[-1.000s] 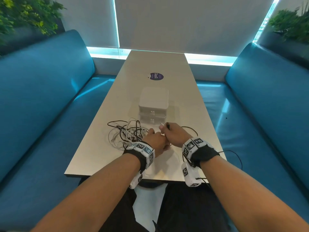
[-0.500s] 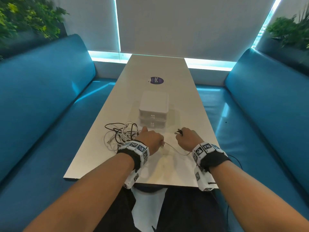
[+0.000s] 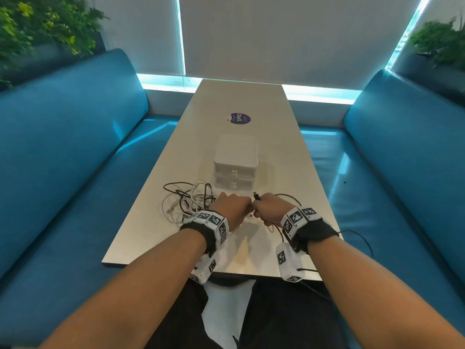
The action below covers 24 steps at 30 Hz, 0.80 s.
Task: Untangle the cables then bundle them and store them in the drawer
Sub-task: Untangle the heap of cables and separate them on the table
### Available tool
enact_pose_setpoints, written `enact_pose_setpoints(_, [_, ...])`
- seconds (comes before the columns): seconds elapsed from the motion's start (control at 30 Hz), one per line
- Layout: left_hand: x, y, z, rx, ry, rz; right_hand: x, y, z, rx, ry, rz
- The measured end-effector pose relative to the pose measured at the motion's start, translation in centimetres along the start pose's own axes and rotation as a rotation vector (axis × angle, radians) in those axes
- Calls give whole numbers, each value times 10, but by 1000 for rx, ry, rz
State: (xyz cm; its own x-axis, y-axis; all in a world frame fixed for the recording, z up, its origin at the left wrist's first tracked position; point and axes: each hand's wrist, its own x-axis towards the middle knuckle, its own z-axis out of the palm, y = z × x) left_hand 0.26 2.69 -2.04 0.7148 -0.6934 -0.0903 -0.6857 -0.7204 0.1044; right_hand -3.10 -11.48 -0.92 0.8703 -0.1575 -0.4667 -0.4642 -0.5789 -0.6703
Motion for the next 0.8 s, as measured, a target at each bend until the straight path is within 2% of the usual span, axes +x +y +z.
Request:
enact_pose_setpoints(0.17, [0, -6, 3, 7, -20, -11, 2, 9, -6, -193, 2, -47])
enact_pose_setpoints(0.3, [-4, -15, 1, -54, -68, -44, 5, 26, -10, -528, 170, -27])
enact_pose_setpoints(0.37, [-5, -15, -1, -64, -73, -28, 5, 31, -7, -586, 239, -14])
enact_pose_setpoints(0.47, [-5, -10, -1, -63, -49, -4, 7, 31, -3, -546, 308, -46])
enact_pose_setpoints(0.6, [-4, -3, 1, -30, -24, -5, 2, 20, -1, -447, 340, -202])
enact_pose_setpoints(0.7, [-3, 1, 0, -44, 3, -8, -5, 11, 4, -410, 275, -283])
enact_pose_setpoints(0.8, [-3, -3, 2, -90, 25, 9, -2, 5, 8, -374, 164, -229])
